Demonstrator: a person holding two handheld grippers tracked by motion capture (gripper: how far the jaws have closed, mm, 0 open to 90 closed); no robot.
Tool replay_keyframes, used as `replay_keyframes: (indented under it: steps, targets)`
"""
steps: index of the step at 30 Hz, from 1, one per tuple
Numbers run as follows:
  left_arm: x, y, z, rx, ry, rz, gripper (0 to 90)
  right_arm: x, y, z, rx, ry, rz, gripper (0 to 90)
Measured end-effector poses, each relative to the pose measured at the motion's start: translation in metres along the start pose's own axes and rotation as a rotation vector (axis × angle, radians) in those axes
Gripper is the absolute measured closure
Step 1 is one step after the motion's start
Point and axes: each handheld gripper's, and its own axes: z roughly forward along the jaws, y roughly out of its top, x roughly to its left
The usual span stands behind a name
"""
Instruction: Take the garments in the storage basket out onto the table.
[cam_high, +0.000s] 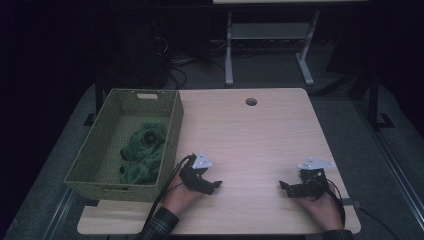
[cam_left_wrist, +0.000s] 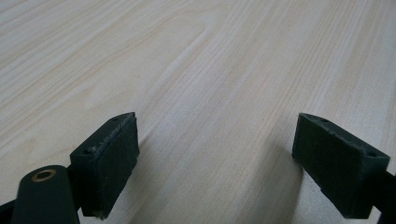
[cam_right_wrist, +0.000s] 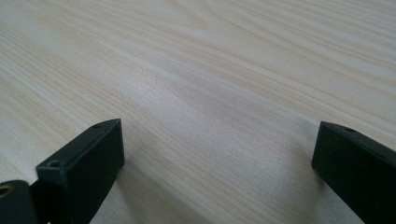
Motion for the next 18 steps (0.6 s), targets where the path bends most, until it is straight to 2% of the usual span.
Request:
replay_keyframes:
  steps: [12,14,18]
  targets:
    - [0.001,-0.0002,-0.0003,0.002,-0.006,0.007,13.1,0.0002,-0.0003,-0.0001,-0.001,-0.002,0.0,1.9]
    - [-0.002,-0.0006,-0.003,0.009,-0.013,-0.012,13.2,0.0002,-0.0003,-0.0001,-0.001,-0.002,0.0,1.9]
    - [-0.0049,-0.0003,-0.0057,0.022,-0.016,-0.013,13.2,0.0002,-0.0003,-0.0001,-0.001,-0.002,0.0,1.9]
